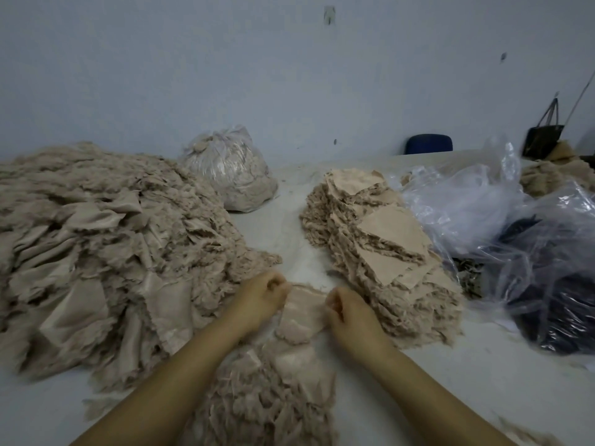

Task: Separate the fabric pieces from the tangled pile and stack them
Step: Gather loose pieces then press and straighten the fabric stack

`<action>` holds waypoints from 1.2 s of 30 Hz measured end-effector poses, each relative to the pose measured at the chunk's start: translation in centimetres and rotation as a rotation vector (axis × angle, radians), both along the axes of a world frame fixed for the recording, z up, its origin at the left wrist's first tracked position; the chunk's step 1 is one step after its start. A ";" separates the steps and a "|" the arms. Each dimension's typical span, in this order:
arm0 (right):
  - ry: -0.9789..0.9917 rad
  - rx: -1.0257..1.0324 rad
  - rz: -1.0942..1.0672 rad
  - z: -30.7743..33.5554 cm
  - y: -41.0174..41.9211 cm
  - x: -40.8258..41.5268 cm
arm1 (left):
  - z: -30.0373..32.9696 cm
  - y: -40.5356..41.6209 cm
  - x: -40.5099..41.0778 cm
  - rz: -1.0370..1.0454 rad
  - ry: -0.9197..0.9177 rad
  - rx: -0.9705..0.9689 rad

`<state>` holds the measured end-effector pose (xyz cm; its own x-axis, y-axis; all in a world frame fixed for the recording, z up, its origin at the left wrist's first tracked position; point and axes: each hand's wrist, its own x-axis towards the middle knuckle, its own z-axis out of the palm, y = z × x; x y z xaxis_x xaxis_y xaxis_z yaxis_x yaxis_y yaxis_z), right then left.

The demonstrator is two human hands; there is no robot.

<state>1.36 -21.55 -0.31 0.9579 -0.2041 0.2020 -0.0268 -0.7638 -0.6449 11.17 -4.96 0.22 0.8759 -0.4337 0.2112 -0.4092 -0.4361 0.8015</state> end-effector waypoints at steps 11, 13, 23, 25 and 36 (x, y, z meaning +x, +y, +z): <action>-0.026 -0.099 0.146 -1.9 0.5 -0.8 | 0.2 6.8 -0.3 -0.303 0.052 0.282; -0.035 -0.104 0.101 -1.8 0.6 -0.7 | 0.6 6.1 -0.3 -0.281 0.068 0.225; -0.129 -0.254 0.074 -2.1 0.8 -0.7 | -1.2 0.0 0.4 -0.263 -0.209 0.399; -0.075 -0.265 0.119 -2.7 1.6 -0.8 | -2.3 -0.4 0.3 -0.279 -0.253 0.505; 0.036 -0.185 0.173 -0.7 2.0 -0.5 | 0.0 7.3 0.0 -0.216 0.061 0.398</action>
<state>0.85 -19.56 -1.06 0.9826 0.0012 0.1859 0.0946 -0.8640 -0.4946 11.20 2.39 0.21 0.7619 -0.6451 -0.0585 -0.4820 -0.6249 0.6141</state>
